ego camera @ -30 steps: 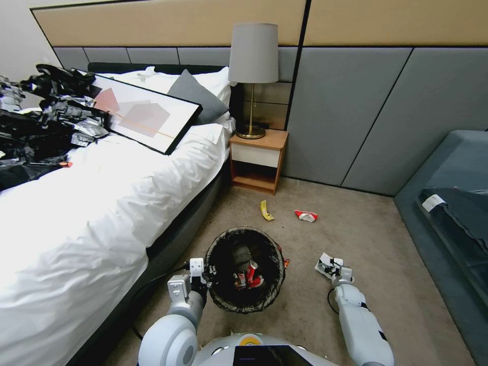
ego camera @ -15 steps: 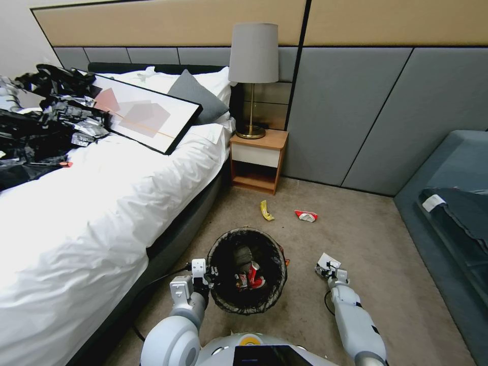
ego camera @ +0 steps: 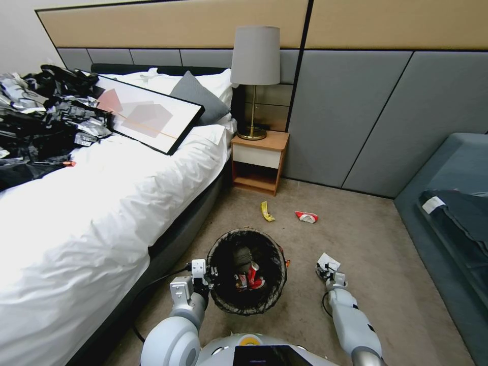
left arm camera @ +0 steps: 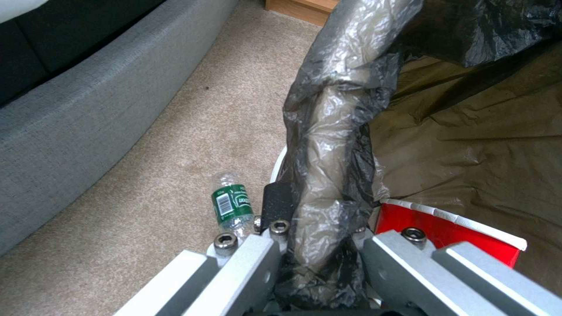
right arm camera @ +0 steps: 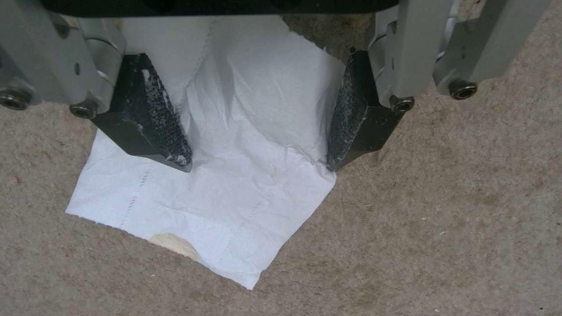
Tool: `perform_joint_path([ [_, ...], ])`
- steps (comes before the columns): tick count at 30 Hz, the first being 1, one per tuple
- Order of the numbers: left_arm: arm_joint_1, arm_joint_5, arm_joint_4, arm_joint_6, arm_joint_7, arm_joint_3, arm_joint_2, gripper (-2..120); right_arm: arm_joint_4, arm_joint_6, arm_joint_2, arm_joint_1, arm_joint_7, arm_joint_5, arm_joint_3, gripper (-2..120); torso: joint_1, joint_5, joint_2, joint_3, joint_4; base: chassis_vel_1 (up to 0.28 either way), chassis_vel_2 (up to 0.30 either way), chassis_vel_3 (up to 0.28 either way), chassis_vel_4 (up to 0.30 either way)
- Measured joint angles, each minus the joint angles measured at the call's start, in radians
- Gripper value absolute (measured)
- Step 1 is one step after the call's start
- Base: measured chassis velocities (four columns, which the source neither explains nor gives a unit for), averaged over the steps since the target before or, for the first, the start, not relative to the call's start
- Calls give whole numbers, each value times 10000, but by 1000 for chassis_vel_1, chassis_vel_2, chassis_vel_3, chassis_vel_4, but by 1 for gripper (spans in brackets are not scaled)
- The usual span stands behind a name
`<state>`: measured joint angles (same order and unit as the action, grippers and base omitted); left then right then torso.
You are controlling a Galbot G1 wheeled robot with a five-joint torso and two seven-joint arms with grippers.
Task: Pick up the trash bin, then pick up the garbage from the floor and place it into the trash bin.
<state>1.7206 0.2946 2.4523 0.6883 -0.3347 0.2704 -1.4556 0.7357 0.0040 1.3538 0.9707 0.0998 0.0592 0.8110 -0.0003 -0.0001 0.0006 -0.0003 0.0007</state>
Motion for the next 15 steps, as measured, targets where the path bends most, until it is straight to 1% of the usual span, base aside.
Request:
perform_joint_path([
  [15,-22,1,36,-6,0,26,-3,0,-11,225,-22,122,-13,-28,46,59,2,4,-3,2,-1,0,0,0,0],
])
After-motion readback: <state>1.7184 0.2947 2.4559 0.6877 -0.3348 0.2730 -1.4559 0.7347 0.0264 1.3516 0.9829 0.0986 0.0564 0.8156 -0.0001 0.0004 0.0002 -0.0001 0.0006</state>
